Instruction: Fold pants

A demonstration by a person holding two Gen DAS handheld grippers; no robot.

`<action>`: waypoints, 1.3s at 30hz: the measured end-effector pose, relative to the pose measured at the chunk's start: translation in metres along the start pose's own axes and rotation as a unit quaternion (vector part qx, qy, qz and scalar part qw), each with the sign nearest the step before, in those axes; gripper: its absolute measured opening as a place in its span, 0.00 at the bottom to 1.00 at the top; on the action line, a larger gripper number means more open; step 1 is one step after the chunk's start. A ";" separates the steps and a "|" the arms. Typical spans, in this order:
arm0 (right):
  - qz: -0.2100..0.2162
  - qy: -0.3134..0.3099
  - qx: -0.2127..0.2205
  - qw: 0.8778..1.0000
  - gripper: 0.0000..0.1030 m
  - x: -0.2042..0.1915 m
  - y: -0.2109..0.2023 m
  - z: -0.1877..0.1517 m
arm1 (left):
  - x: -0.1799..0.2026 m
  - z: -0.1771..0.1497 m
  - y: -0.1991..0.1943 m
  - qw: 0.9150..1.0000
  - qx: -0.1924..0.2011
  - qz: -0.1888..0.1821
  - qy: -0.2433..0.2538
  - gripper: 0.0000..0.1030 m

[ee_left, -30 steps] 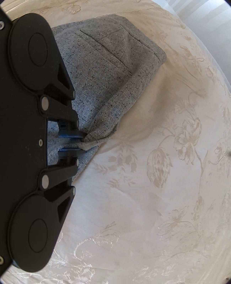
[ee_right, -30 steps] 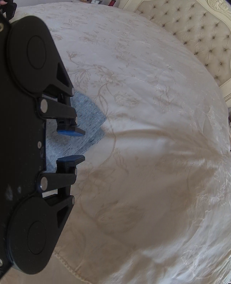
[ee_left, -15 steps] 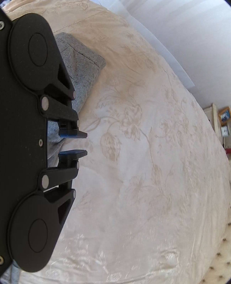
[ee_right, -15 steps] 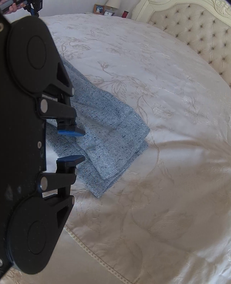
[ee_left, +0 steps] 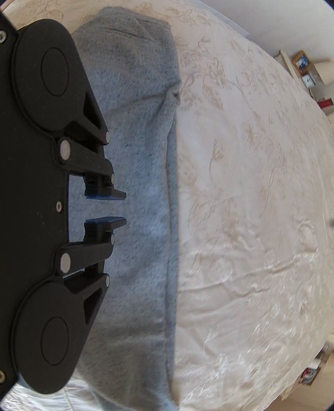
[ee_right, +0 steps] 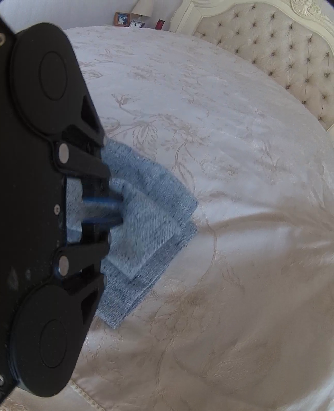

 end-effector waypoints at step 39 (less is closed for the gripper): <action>-0.026 -0.085 0.043 0.995 0.30 0.019 -0.034 0.010 | 0.138 0.050 0.063 0.984 0.002 -0.097 0.148 0.24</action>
Point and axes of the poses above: each gripper's, at about its wrist camera, not at the fingertips, and y roughly the way its jaws point, x to its right, z to its top, the point moved 7 cm from there along y, roughly the way its jaws point, and after that the axes turned 8 degrees about y, right-handed, at the moved point
